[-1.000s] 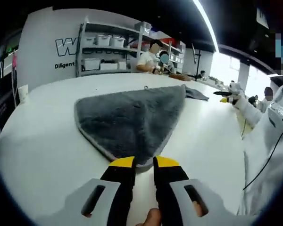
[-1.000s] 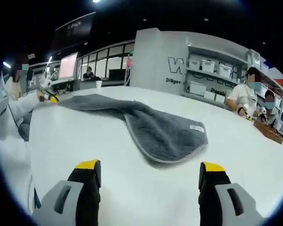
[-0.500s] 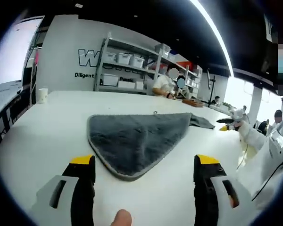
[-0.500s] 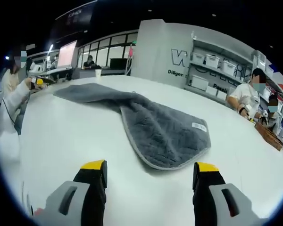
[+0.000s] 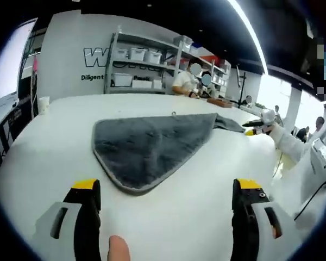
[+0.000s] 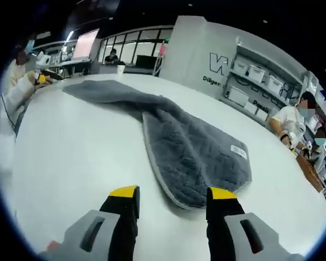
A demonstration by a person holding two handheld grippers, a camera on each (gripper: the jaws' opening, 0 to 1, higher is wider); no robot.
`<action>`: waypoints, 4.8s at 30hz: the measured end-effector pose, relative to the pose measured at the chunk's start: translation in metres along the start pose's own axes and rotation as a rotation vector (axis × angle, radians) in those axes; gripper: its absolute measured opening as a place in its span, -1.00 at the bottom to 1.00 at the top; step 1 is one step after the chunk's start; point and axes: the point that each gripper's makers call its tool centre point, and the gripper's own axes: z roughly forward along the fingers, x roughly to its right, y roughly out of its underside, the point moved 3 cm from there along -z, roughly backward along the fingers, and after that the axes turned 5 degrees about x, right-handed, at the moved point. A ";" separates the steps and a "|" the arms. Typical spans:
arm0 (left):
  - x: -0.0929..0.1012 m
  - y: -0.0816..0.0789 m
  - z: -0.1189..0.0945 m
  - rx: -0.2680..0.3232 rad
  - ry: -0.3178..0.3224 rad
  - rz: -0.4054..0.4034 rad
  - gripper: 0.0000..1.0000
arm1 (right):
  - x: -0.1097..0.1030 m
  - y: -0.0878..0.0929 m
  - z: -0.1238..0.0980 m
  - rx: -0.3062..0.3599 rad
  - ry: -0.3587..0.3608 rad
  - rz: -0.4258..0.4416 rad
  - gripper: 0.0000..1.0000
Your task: Open the folded towel by lifting each exposed corner and separating the folded layers until the towel lies flat within the target outline without major curled edges
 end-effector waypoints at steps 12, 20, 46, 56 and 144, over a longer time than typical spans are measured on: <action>0.000 0.001 0.003 -0.003 0.008 -0.009 0.99 | 0.003 0.010 0.004 0.008 -0.031 0.146 -0.91; 0.000 0.003 0.006 -0.014 0.018 -0.015 0.98 | 0.006 0.008 -0.013 0.021 -0.027 0.200 -1.00; -0.003 0.006 0.003 -0.010 0.009 -0.023 0.97 | 0.021 0.038 -0.094 -0.023 0.092 0.267 -1.00; -0.003 0.006 0.002 -0.004 0.014 -0.030 0.98 | 0.026 0.020 -0.105 0.107 0.120 0.271 -0.60; -0.040 0.034 -0.004 0.022 -0.023 -0.271 -0.96 | 0.001 -0.012 -0.094 0.053 0.123 0.108 0.75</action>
